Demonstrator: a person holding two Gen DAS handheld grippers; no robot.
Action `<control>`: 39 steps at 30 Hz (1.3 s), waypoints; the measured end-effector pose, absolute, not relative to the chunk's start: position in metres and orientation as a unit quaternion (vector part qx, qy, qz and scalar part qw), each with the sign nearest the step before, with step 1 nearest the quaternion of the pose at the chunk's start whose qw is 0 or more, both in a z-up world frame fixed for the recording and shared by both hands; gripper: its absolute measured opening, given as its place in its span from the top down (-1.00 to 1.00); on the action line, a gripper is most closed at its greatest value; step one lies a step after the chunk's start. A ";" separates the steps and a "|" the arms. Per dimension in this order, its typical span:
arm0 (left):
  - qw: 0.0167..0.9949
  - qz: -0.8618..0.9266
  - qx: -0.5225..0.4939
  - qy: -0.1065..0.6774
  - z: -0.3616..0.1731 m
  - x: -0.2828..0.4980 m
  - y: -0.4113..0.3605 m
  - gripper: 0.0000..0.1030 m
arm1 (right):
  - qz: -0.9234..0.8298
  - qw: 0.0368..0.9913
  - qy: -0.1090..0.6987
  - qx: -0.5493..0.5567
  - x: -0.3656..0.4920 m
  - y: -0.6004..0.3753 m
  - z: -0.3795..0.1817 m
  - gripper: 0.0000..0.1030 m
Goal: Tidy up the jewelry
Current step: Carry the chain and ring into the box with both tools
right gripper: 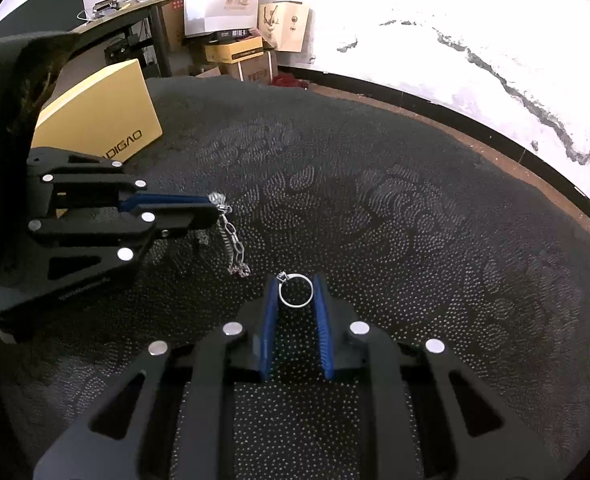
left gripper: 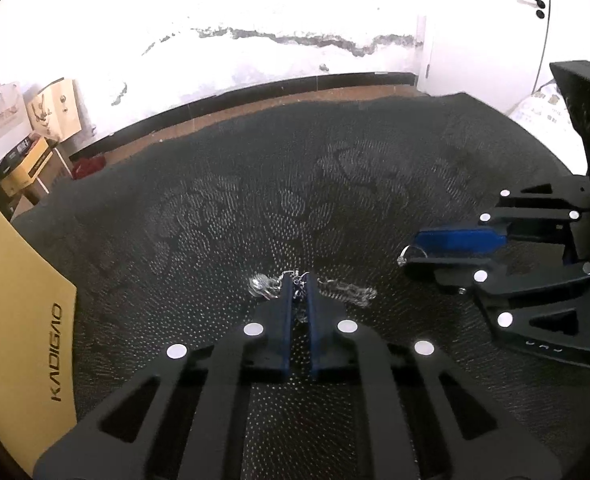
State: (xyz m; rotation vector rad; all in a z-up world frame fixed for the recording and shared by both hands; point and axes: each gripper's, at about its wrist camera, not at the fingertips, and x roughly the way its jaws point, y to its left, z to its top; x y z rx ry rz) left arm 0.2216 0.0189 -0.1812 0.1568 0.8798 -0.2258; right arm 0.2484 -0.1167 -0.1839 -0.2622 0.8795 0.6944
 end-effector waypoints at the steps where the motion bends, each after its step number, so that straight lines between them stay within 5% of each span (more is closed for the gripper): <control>1: 0.896 -0.110 0.074 0.424 -0.178 0.221 0.019 0.88 | 0.328 0.840 0.415 -0.121 0.249 -0.119 -0.180 0.64; 18: 0.904 -0.079 0.042 0.418 -0.065 0.177 0.037 0.88 | 0.322 0.870 0.364 -0.088 0.212 -0.125 -0.057 0.64; 30: 0.918 0.009 0.007 0.397 0.053 0.107 0.134 0.88 | 0.350 0.864 0.343 -0.112 0.157 -0.065 0.040 0.64; 39: 0.916 0.081 -0.003 0.393 0.084 0.045 0.222 0.88 | 0.399 0.842 0.345 -0.113 0.127 0.021 0.074 0.64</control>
